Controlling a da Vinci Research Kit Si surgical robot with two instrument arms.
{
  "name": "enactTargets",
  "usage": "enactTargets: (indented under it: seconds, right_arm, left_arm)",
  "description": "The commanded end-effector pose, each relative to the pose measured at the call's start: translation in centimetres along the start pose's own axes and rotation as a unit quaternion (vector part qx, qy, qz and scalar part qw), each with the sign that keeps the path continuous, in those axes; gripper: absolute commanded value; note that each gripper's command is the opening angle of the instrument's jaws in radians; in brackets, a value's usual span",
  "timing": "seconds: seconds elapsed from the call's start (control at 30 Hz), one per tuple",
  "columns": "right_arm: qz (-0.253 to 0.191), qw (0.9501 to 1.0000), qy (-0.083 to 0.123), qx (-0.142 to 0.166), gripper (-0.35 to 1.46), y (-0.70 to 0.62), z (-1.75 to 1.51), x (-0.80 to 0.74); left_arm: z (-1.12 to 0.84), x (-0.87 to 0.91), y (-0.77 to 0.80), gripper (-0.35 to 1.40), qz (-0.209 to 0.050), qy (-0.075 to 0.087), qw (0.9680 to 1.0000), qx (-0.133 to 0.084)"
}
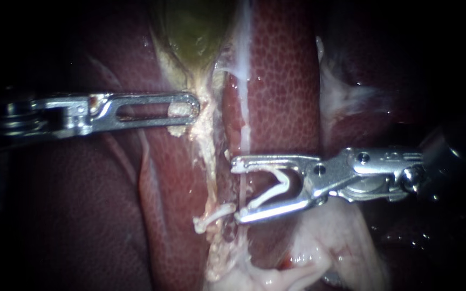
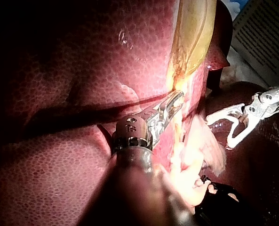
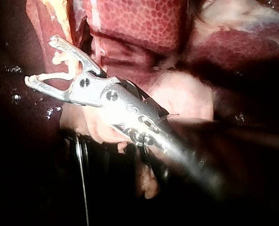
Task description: Clipping second clip left tube
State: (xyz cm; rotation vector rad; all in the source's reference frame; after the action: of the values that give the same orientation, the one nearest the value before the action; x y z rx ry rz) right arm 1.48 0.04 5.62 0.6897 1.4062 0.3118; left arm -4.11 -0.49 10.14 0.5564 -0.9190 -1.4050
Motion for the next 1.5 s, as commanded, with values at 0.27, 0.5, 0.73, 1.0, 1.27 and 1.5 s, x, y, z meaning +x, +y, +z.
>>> enactTargets:
  seconds: [0.27,0.5,0.73,1.0,1.27,1.5]
  right_arm:
    - [0.0,1.0,0.0,0.0,0.6,0.0,0.0,0.0]
    - [0.0,1.0,0.0,0.0,0.6,0.0,0.0,0.0]
    - [0.0,1.0,0.0,0.0,0.6,0.0,0.0,0.0]
    - [0.0,1.0,0.0,0.0,0.6,0.0,0.01,0.0]
    - [0.0,1.0,0.0,0.0,0.6,0.0,0.02,0.0]
    - [0.0,1.0,0.0,0.0,0.6,0.0,0.02,0.0]
  left_arm:
    - [0.0,0.0,0.0,-0.35,0.0,0.0,1.0,0.0]
    - [-0.01,-0.01,0.0,-0.35,0.0,0.0,1.0,0.0]
    - [-0.05,-0.02,-0.02,-0.35,-0.001,0.001,1.0,0.001]
    - [-0.12,-0.04,-0.03,-0.35,-0.001,0.003,1.0,0.002]
    - [-0.33,-0.17,-0.08,-0.35,-0.005,-0.002,1.0,-0.002]
    - [-0.51,-0.3,-0.08,-0.35,-0.009,-0.012,0.9999,-0.002]
